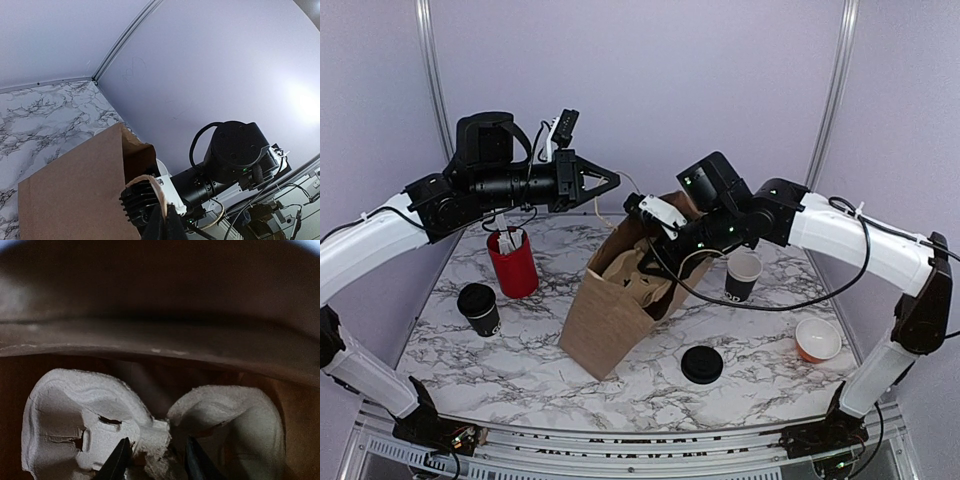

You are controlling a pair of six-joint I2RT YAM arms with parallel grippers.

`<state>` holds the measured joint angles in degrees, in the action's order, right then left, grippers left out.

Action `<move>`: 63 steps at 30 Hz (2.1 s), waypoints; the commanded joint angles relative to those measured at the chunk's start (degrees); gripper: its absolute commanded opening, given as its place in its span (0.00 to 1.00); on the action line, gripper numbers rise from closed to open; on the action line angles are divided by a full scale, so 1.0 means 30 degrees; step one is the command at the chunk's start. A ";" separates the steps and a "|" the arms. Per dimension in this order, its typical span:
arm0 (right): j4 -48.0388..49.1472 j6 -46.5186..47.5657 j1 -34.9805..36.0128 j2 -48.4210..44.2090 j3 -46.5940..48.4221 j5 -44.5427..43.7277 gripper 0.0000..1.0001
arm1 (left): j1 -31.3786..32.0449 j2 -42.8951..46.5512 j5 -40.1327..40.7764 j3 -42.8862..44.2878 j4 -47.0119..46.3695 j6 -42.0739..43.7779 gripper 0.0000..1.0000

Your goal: Pack the takeout coffee

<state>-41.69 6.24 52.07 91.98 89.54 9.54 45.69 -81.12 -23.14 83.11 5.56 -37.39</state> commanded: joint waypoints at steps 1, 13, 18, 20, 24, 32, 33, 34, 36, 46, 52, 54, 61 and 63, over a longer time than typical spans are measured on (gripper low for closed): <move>-0.0083 -0.0479 0.0187 0.0452 0.1616 -0.1240 0.35 | -0.0276 0.1184 -0.0360 -0.0527 -0.1580 -0.0543 0.00; 0.0767 -0.1573 0.0330 0.1448 0.2578 -0.2070 0.33 | -0.1137 0.1924 -0.0023 -0.1754 -0.1503 -0.0985 0.00; 0.1203 -0.2100 0.0337 0.1816 0.3012 -0.2511 0.33 | -0.1249 0.1958 -0.0030 -0.1881 -0.1517 -0.1037 0.00; 0.1277 -0.2293 0.0337 0.2019 0.3182 -0.2829 0.33 | -0.1306 0.1987 -0.0023 -0.1964 -0.1557 -0.1044 0.00; 0.1471 -0.2697 0.0337 0.2299 0.3368 -0.3186 0.33 | -0.1426 0.2049 -0.0080 -0.2050 -0.1616 -0.1074 0.00; 0.1455 -0.2929 0.0337 0.2784 0.3688 -0.3180 0.33 | -0.1650 0.2131 -0.0227 -0.2243 -0.1736 -0.1157 0.00; 0.1447 -0.2906 0.0337 0.2816 0.3748 -0.3180 0.33 | -0.1646 0.2152 -0.0227 -0.2267 -0.1752 -0.1160 0.00; 0.1446 -0.2927 0.0352 0.2838 0.3782 -0.3180 0.34 | -0.1675 0.2151 -0.0228 -0.2262 -0.1757 -0.1161 0.00; 0.1424 -0.2919 0.0341 0.2902 0.3857 -0.3180 0.35 | -0.1668 0.2153 -0.0256 -0.2326 -0.1819 -0.1190 0.00; 0.0746 -0.2825 0.0339 0.3065 0.4877 -0.2975 0.59 | -0.1838 0.2109 -0.0286 -0.2361 -0.1909 -0.1276 0.00; 0.0197 -0.2588 0.0338 0.2885 0.5959 -0.3028 0.72 | -0.1908 0.2109 -0.0262 -0.2343 -0.1971 -0.1311 0.00; 0.0121 -0.2510 0.0337 0.2806 0.6207 -0.3030 0.74 | -0.1930 0.2079 -0.0299 -0.2305 -0.2015 -0.1336 0.00; -0.0140 -0.2560 0.0337 0.2919 0.7214 -0.3627 0.80 | -0.1930 0.2052 -0.0348 -0.2278 -0.2055 -0.1366 0.00; -0.0056 -0.2659 0.0297 0.2887 0.7448 -0.4019 0.81 | -0.1938 0.2050 -0.0323 -0.2294 -0.2059 -0.1352 0.00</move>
<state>-41.36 -1.48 52.66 101.12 108.40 0.01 40.21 -76.75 -23.14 76.62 1.54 -41.23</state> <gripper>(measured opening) 0.805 0.006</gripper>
